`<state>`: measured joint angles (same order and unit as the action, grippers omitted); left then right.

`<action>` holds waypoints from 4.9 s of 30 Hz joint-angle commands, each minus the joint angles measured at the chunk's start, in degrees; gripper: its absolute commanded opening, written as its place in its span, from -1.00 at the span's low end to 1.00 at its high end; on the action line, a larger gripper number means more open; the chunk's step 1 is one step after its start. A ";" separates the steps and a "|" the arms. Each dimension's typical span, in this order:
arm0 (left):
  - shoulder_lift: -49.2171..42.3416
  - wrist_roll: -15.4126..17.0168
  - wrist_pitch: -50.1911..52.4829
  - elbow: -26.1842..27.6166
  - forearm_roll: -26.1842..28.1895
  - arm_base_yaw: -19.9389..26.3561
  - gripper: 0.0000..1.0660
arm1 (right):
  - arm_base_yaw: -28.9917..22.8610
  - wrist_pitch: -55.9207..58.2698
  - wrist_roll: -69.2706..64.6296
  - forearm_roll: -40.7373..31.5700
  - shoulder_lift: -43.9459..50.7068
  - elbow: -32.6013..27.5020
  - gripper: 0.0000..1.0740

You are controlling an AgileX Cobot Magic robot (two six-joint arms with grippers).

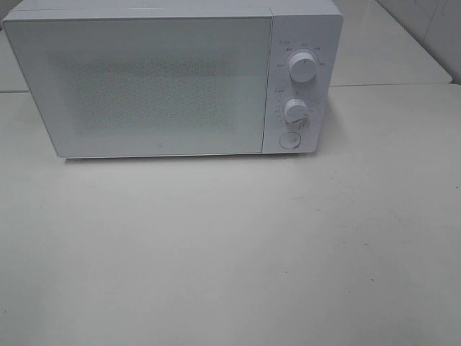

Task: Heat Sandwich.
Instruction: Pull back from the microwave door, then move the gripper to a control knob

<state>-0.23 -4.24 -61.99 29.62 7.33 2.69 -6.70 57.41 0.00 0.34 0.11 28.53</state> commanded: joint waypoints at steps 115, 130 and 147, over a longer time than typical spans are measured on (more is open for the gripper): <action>-1.15 1.72 0.74 -0.06 -1.32 -2.35 0.24 | -26.87 -95.17 16.33 -11.63 -72.77 -8.42 0.10; -1.15 1.72 0.74 -0.06 -1.32 -2.35 0.24 | -38.10 -113.10 19.82 -26.93 -88.87 -8.37 0.10; -1.15 1.72 0.74 -0.06 -1.32 -2.29 0.24 | -38.10 -129.72 12.32 -32.43 -105.14 -7.05 0.10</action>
<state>-0.29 -2.46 -61.99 29.62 5.96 0.63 -44.52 -68.75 12.49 -30.54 -104.51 20.51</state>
